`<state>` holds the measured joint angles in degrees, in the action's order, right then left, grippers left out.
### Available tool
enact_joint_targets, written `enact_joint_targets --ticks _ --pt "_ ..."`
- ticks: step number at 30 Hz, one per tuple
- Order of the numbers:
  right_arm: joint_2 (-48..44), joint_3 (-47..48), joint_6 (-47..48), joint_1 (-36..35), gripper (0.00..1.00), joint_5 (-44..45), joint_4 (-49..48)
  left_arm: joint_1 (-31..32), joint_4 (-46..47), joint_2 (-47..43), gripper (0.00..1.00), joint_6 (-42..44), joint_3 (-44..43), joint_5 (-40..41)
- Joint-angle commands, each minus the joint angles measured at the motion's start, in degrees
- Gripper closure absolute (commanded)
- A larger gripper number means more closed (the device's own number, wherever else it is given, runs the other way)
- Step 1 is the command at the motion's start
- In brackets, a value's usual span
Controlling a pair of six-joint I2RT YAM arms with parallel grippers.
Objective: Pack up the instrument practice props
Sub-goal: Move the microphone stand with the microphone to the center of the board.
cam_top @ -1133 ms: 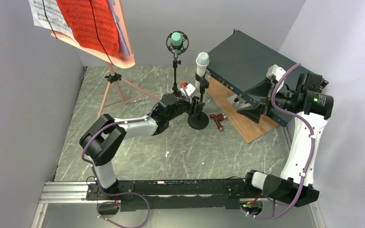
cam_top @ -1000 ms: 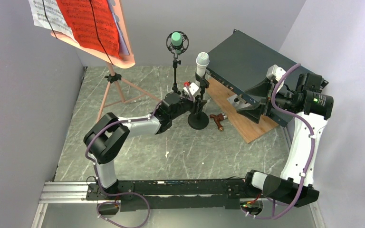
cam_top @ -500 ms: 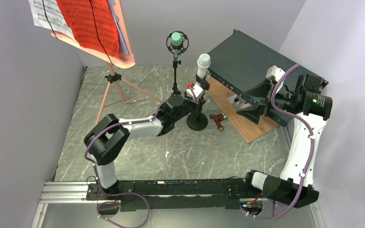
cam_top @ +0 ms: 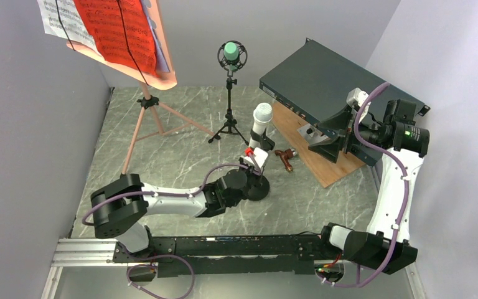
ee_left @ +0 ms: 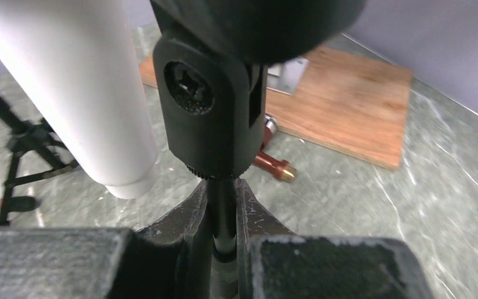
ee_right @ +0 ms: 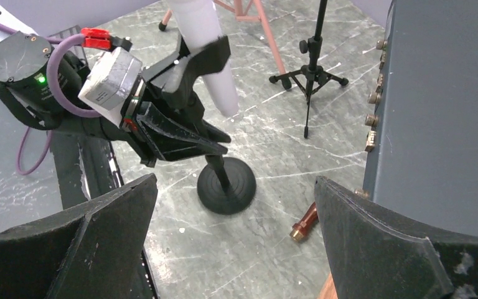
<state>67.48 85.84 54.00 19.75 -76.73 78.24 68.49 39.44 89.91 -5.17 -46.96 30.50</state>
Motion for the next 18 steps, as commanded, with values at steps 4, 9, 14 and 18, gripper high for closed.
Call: enact_joint_targets --ticks 4,9,14,18 --pt "-1.98 -2.62 -2.78 0.19 0.00 0.11 -6.33 3.91 29.15 6.73 1.00 11.98 -0.03 18.05" --pt "-2.55 -4.19 -3.45 0.08 0.00 0.73 -7.60 5.05 31.17 9.11 1.00 12.56 0.74 17.63" --pt "-2.61 -4.62 -3.90 -0.49 0.00 1.19 -8.30 5.47 23.57 6.68 0.63 7.43 1.60 17.49" --pt "-2.69 -5.10 -4.24 -1.00 0.00 1.61 -8.84 5.60 18.37 4.05 0.55 3.21 3.09 16.85"
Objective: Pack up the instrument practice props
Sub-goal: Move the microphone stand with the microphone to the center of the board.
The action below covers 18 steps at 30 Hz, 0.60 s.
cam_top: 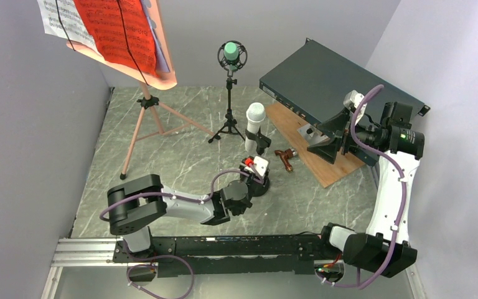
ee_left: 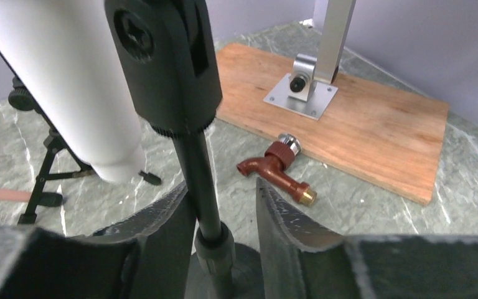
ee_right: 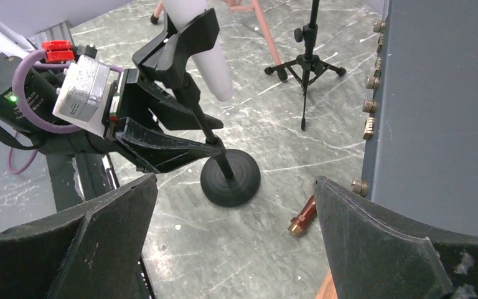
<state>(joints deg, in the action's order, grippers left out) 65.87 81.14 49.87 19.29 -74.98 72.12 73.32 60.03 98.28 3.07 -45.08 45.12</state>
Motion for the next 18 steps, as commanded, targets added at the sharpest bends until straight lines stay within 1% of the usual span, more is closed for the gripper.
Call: enact_joint_targets --ticks 1,5,8,10,13,15,18 --pt "-1.09 -0.50 -0.12 -0.61 0.00 0.02 -2.79 0.85 -3.79 -5.09 0.53 -6.08 1.56 1.81" --pt "-1.35 -0.87 -0.04 -2.14 0.00 1.27 -3.10 0.94 -13.34 -10.11 0.44 -11.77 3.34 -2.01" --pt "-1.42 -1.32 0.45 -4.91 0.00 3.34 -3.21 0.95 -21.45 -15.03 0.33 -14.65 4.87 -8.38" --pt "-1.38 -1.59 1.25 -7.54 0.00 5.07 -2.99 0.87 -26.70 -18.92 0.27 -14.93 6.05 -15.06" --pt "-1.27 -1.98 4.59 -11.57 0.00 6.34 -1.58 0.86 -37.22 -25.39 0.14 -14.14 6.35 -24.22" --pt "-1.39 -2.47 6.11 -15.00 0.00 6.95 -1.36 0.67 -44.38 -29.23 0.08 -13.05 6.36 -28.41" --pt "-1.06 -3.27 7.03 -18.75 0.00 8.28 -2.37 -0.52 -52.04 -35.70 0.03 -10.75 6.34 -31.47"
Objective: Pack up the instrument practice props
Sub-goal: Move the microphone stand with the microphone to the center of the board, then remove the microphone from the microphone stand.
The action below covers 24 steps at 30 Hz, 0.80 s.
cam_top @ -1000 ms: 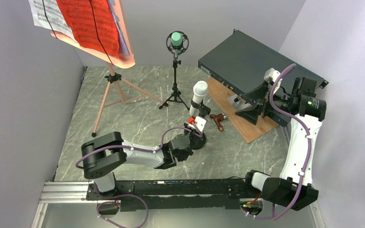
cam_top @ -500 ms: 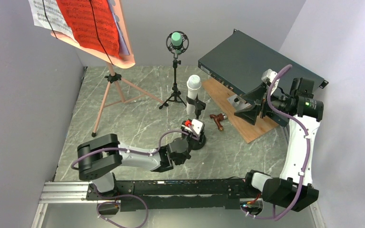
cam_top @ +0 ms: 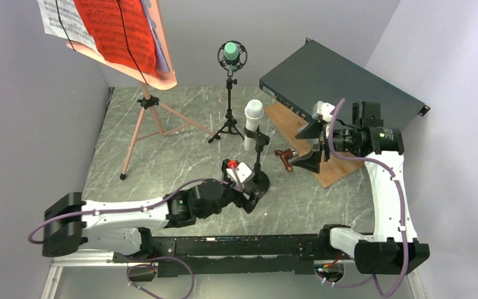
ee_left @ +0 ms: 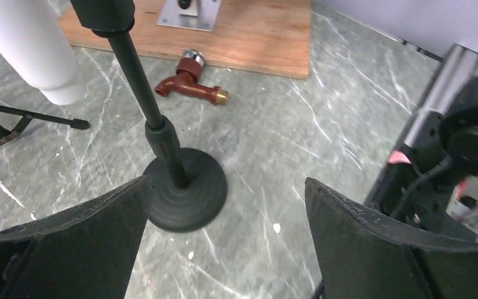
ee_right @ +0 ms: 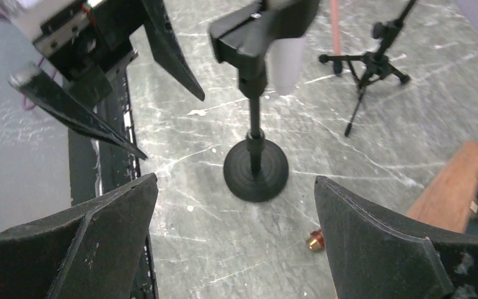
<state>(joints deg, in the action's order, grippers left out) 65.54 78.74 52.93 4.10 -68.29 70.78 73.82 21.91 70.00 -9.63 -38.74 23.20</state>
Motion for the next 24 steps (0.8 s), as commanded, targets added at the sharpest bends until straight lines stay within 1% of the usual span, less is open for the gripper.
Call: enact_joint_targets --ticks 1,4,5,7,9,12,14,16,20,21,24 --pt "-0.32 -1.02 4.09 -5.11 0.00 1.97 -1.30 -2.13 -15.99 -9.82 0.01 2.59 -0.13 -10.84" --pt "0.37 -1.32 4.38 -7.40 0.00 3.04 -1.91 -8.43 -20.38 -16.78 0.01 3.86 -2.01 -18.84" --pt "0.39 -1.50 4.77 -7.69 0.00 3.07 -1.95 -12.36 -21.38 -18.63 0.00 4.07 -2.96 -21.38" --pt "0.15 -2.24 5.07 -7.71 0.00 2.59 -2.21 -17.33 -21.82 -20.92 0.01 4.56 -5.10 -26.85" --pt "-0.21 -3.09 5.89 -7.76 0.00 2.20 -2.15 -23.48 -23.35 -21.01 0.01 5.42 -8.14 -32.23" --pt "-0.73 -4.03 6.69 -7.70 0.00 2.10 -2.01 -28.89 -24.81 -16.59 0.01 6.38 -14.64 -39.74" --pt "-1.03 -4.20 6.90 -7.77 0.00 1.93 -1.97 -31.01 -25.53 -12.76 0.01 6.86 -19.18 -43.21" --pt "-1.35 -4.34 7.15 -7.71 0.00 1.65 -1.80 -32.47 -25.55 -9.04 0.03 7.74 -23.46 -46.63" --pt "-1.44 -4.60 7.29 -7.72 0.00 1.19 -1.87 -34.69 -22.44 -3.36 0.04 8.26 -27.01 -50.23" --pt "-1.39 -4.64 7.28 -7.73 0.00 1.11 -1.91 -35.09 -20.44 -2.20 0.05 8.27 -27.46 -50.83" --pt "-1.44 -4.60 7.21 -7.78 0.00 0.97 -1.96 -36.20 -16.86 1.50 0.12 7.96 -28.67 -53.36"
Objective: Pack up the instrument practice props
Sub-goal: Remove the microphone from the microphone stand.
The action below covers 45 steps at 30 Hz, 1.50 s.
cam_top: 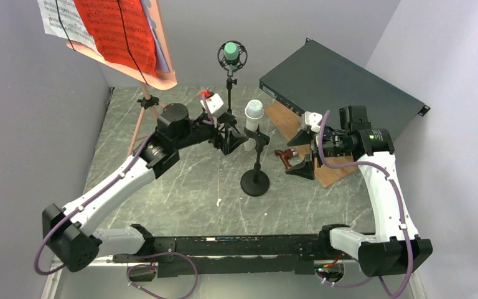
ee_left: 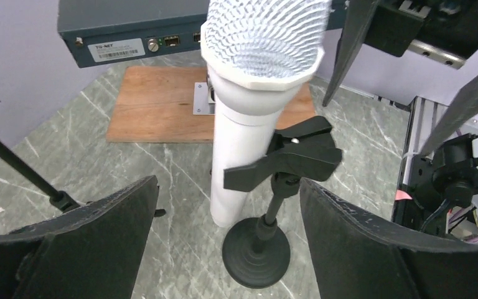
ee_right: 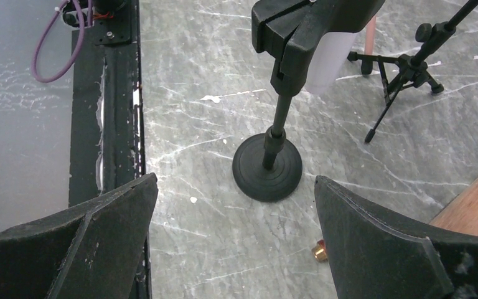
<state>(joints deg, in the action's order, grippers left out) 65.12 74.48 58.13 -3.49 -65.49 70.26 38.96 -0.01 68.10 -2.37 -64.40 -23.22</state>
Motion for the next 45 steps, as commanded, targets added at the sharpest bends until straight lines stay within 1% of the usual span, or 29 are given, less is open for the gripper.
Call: enact_joint_targets --ticks 1,4,7,12,17,20,23,32,33,35,36,37,38,41,43,45 --pt "-1.04 -0.38 1.99 -0.18 0.00 -1.85 -1.42 -1.54 6.06 4.46 0.14 0.39 -3.43 -7.72" --pt "-1.09 -0.54 1.90 -0.19 0.00 -1.97 -1.60 -1.69 10.04 6.43 0.18 -0.89 -3.71 -11.04" --pt "-1.09 -0.65 1.77 -0.15 0.00 -2.01 -1.70 -1.69 15.44 6.92 0.20 -2.53 -2.22 -13.92" --pt "-0.72 -0.56 1.72 -0.12 0.00 -2.47 -1.70 -1.70 23.51 6.70 0.22 -5.08 1.11 -14.61" --pt "-0.39 -0.32 1.81 -0.20 0.00 -2.78 -1.61 -1.69 27.18 8.34 0.29 -6.59 1.23 -14.86" --pt "-0.25 -0.13 1.89 -0.28 0.00 -2.75 -1.53 -1.69 29.99 9.91 0.35 -7.36 1.47 -15.55" --pt "-0.10 0.30 2.11 -0.43 0.00 -2.80 -1.21 -1.67 32.98 11.14 0.38 -8.62 1.73 -15.11" --pt "0.49 1.00 2.34 -1.29 0.00 -2.23 -0.82 -1.52 33.39 11.93 0.49 -10.63 2.12 -14.83" --pt "0.45 1.02 2.34 -1.34 0.00 -2.12 -0.82 -1.52 33.75 11.89 0.53 -10.93 2.29 -14.88" --pt "0.54 1.23 2.41 -1.49 0.00 -1.94 -0.75 -1.52 34.45 11.95 0.70 -12.10 2.73 -14.94" --pt "0.54 1.39 2.49 -1.50 0.00 -1.80 -0.62 -1.54 34.85 11.93 0.81 -12.58 2.87 -14.88" --pt "0.65 1.70 2.70 -1.58 0.00 -1.61 -0.38 -1.48 35.30 11.79 0.92 -13.21 3.06 -14.12" --pt "0.84 2.22 2.89 -1.67 0.00 -1.28 -0.08 -1.33 35.59 11.53 1.00 -13.81 3.32 -13.15" --pt "1.73 4.58 3.03 -2.31 0.00 0.26 0.97 0.47 34.64 10.13 1.00 -13.49 3.84 -7.17" --pt "2.47 6.71 0.55 -2.92 0.00 2.79 -0.57 3.63 32.66 8.84 1.00 -10.56 3.64 -0.19" --pt "3.29 8.81 -3.36 -3.34 0.00 5.48 -2.91 8.31 31.10 7.71 1.00 -6.41 3.37 9.36"
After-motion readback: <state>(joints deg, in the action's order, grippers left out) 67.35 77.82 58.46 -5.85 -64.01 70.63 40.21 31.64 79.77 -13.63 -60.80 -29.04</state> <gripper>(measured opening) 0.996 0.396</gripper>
